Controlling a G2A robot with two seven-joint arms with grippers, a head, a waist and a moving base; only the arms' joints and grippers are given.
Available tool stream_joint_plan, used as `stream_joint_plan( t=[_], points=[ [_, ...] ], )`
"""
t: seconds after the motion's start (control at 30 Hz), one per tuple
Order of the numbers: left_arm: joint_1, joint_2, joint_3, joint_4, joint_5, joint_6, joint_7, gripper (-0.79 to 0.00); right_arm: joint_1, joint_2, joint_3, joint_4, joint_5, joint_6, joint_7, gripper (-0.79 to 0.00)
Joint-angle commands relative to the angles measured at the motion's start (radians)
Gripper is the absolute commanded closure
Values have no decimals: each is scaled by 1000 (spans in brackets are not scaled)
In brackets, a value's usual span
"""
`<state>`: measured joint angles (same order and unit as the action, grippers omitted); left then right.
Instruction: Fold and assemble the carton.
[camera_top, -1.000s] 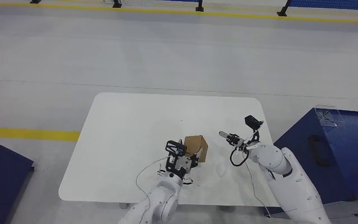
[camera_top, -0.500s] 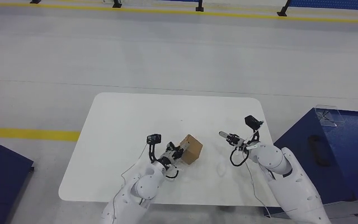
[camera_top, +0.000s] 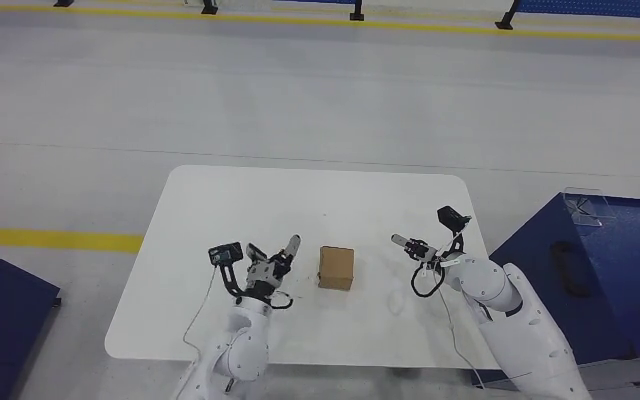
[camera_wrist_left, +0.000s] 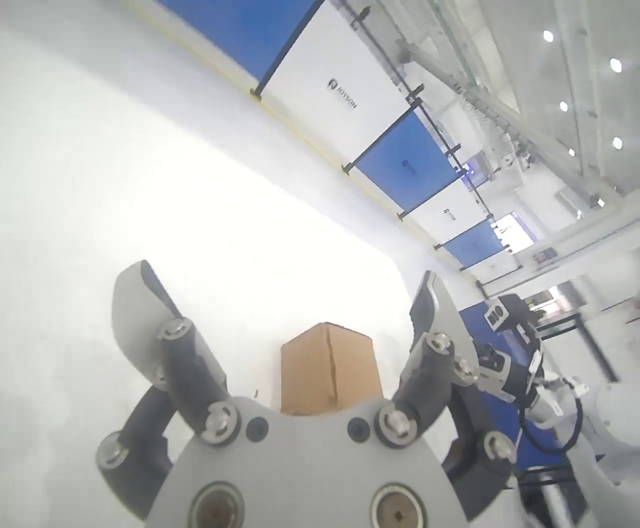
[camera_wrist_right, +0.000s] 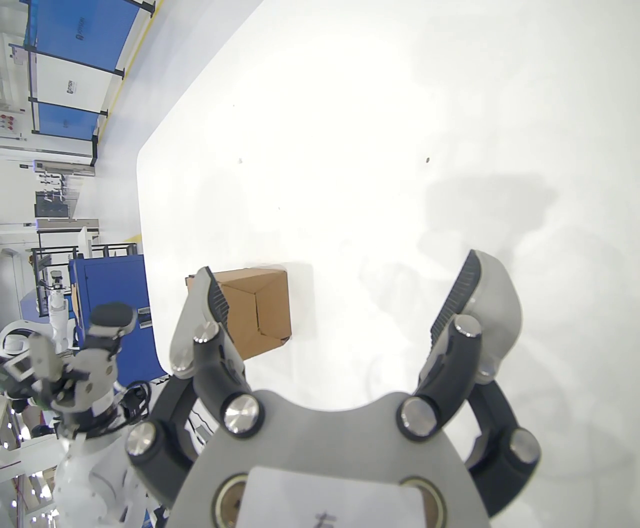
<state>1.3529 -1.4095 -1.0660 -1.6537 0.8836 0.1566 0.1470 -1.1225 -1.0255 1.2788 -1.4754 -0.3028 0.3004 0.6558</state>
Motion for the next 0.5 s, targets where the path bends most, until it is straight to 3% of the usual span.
stream_joint_plan(
  t=[0.0,0.1,0.17,0.27,0.47],
  points=[
    [-9,-2,76,-35,272,106,-16,0,0,0,0,0,0,0,0,-785],
    [-57,-14,187,4,555,223,-79,0,0,0,0,0,0,0,0,-785],
    [-104,-27,248,48,659,258,-171,0,0,0,0,0,0,0,0,-785],
    [-172,-50,296,101,698,274,-316,0,0,0,0,0,0,0,0,-785],
    [-230,-81,346,174,705,247,-439,0,0,0,0,0,0,0,0,-785]
  ],
)
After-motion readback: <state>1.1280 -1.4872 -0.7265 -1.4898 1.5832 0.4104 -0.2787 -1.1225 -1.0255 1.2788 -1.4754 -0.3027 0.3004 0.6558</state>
